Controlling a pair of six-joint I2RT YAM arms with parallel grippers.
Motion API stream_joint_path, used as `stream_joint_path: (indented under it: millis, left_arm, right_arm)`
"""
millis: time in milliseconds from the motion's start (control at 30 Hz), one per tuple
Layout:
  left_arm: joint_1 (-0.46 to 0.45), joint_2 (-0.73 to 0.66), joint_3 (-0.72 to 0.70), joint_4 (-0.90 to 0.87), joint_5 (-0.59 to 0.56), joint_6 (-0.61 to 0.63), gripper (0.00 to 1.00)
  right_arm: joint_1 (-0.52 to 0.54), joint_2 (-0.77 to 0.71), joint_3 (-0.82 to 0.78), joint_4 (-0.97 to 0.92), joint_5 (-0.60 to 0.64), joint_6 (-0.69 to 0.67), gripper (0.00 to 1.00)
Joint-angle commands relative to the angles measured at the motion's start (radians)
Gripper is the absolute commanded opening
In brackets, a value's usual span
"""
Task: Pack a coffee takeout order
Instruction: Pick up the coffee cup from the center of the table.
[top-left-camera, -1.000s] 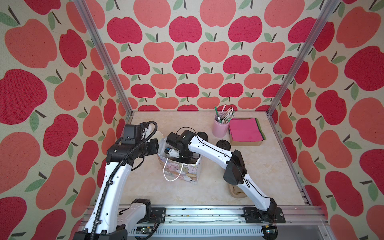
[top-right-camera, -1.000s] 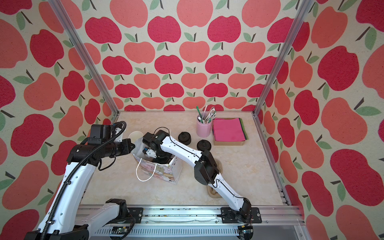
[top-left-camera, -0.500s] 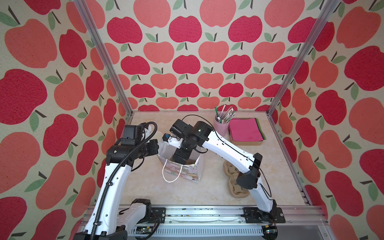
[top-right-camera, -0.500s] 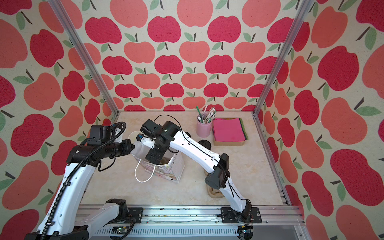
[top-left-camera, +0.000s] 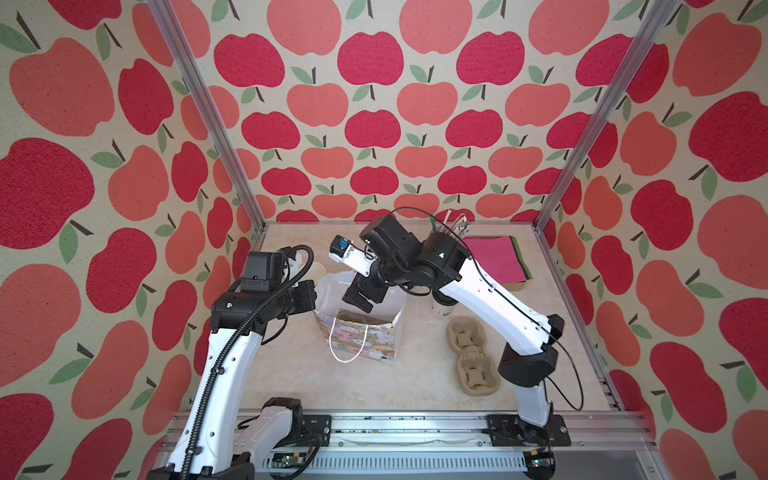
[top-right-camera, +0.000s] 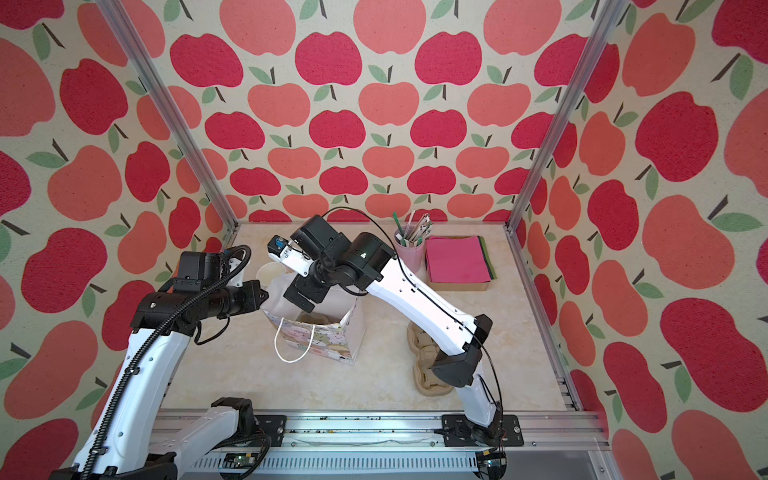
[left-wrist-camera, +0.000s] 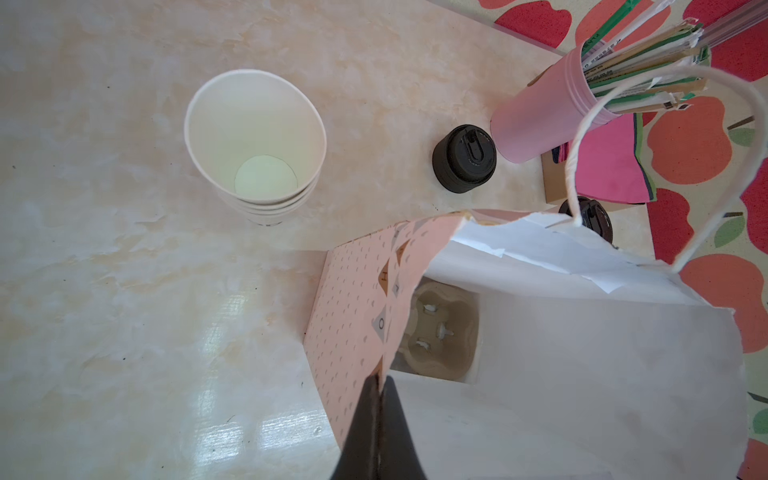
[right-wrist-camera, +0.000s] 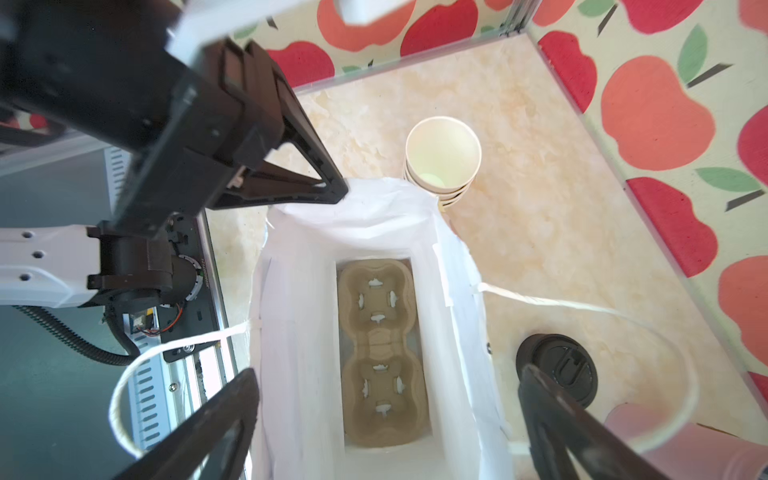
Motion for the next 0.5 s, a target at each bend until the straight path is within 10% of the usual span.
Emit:
stream_joint_path:
  millis: [0, 467]
  left_arm:
    - [0.005, -0.018, -0.001, -0.053, -0.025, 0.001, 0.00]
    - [0.005, -0.024, -0.013, -0.028, -0.014, -0.018, 0.00]
  right_arm:
    - [0.000, -0.133, -0.072, 0.093, 0.059, 0.018, 0.99]
    - [-0.336, -0.521, -0.657, 0.113, 0.175, 0.222, 0.99]
